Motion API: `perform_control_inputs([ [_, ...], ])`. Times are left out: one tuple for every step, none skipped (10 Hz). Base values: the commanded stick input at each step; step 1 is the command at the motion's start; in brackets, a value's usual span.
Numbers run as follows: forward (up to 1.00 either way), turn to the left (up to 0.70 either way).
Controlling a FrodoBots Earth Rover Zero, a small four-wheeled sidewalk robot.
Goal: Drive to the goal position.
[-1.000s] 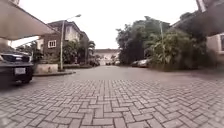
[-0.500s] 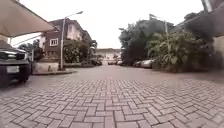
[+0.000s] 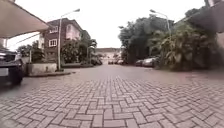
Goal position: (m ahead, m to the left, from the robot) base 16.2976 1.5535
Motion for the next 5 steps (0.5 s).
perform_control_inputs([
  [0.70, 0.00],
  [0.70, 0.00],
  [0.70, 0.00],
  [0.70, 0.00],
  [0.70, 0.00],
])
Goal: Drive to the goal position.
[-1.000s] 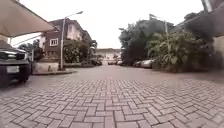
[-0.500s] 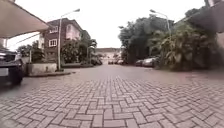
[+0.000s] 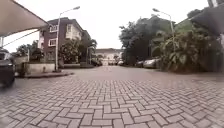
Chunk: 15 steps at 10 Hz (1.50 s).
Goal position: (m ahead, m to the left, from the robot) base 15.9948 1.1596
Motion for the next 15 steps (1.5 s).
perform_control_inputs([
  [0.70, 0.00],
  [0.70, 0.00],
  [0.70, 0.00],
  [0.70, 0.00],
  [0.70, 0.00],
  [0.70, 0.00],
  [0.70, 0.00],
  [0.70, 0.00],
  [0.70, 0.00],
  [0.70, 0.00],
  [0.70, 0.00],
  [0.70, 0.00],
  [0.70, 0.00],
  [0.70, 0.00],
  [0.70, 0.00],
])
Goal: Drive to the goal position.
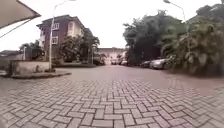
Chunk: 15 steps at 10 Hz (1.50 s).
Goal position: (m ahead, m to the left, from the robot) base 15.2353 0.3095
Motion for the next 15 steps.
perform_control_inputs([
  [0.70, 0.00],
  [0.70, 0.00],
  [0.70, 0.00],
  [0.70, 0.00],
  [0.70, 0.00],
  [0.70, 0.00],
  [0.70, 0.00],
  [0.70, 0.00],
  [0.70, 0.00],
  [0.70, 0.00],
  [0.70, 0.00],
  [0.70, 0.00],
  [0.70, 0.00],
  [0.70, 0.00],
  [0.70, 0.00],
])
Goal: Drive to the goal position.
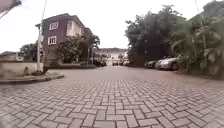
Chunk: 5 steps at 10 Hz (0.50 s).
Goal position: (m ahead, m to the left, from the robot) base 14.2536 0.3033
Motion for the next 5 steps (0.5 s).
perform_control_inputs([
  [0.70, 0.00],
  [0.70, 0.00],
  [0.70, 0.00],
  [0.70, 0.00],
  [0.70, 0.00],
])
